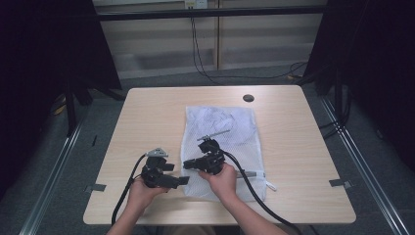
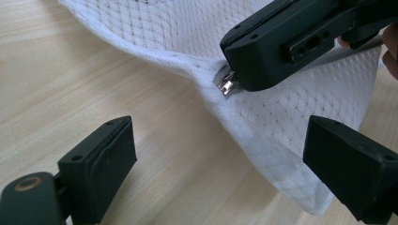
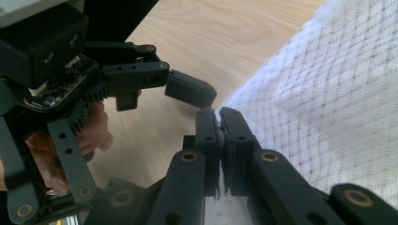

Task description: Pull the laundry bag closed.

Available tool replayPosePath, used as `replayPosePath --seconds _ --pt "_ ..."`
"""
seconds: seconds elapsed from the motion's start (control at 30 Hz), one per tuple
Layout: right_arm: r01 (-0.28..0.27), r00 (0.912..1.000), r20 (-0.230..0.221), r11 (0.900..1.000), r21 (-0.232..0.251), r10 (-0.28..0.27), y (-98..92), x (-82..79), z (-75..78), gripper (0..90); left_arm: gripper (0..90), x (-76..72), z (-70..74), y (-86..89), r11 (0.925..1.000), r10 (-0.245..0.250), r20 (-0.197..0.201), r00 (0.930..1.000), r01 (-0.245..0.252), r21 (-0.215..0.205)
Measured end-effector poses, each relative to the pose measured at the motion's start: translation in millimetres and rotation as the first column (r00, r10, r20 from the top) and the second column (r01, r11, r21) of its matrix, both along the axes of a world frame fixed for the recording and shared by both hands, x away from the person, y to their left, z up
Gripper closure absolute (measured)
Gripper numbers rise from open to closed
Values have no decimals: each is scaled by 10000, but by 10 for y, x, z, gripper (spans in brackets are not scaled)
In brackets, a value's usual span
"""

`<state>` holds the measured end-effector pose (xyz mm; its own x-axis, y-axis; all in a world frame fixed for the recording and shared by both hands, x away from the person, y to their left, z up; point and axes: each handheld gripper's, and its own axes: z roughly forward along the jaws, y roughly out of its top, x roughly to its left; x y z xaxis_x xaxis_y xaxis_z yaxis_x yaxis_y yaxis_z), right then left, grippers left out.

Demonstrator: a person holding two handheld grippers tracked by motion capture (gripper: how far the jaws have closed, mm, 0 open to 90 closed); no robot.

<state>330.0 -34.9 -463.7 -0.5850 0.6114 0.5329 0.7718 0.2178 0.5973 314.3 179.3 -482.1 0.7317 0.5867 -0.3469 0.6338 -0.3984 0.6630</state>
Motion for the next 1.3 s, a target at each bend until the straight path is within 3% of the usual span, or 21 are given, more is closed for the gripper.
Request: replayPosePath --seconds 0.2,0.7,0.87,1.2,1.23,1.3 --pt "56 10000 -19 10000 57 -56 -16 4 21 867 120 -28 11 -60 9994 -334 205 9992 336 -56" --pt "81 10000 37 9999 116 -81 -53 6 67 867 170 -10 -14 -172 9965 -596 -345 9976 574 -615" --pt "49 10000 40 9999 149 -49 -65 7 73 867 226 14 -20 -185 9944 -653 -260 9975 628 -855" --pt "117 9999 -4 9995 283 -117 -75 12 81 867 399 60 -66 -219 9901 -731 -1064 9916 594 -1270" --pt "116 9999 22 9995 309 -117 -77 11 80 866 438 64 -70 -221 9897 -629 -1282 9898 452 -1362" --pt "97 9999 38 9995 285 -98 -76 5 80 866 464 67 -70 -216 9898 -724 -1321 9886 548 -1318"
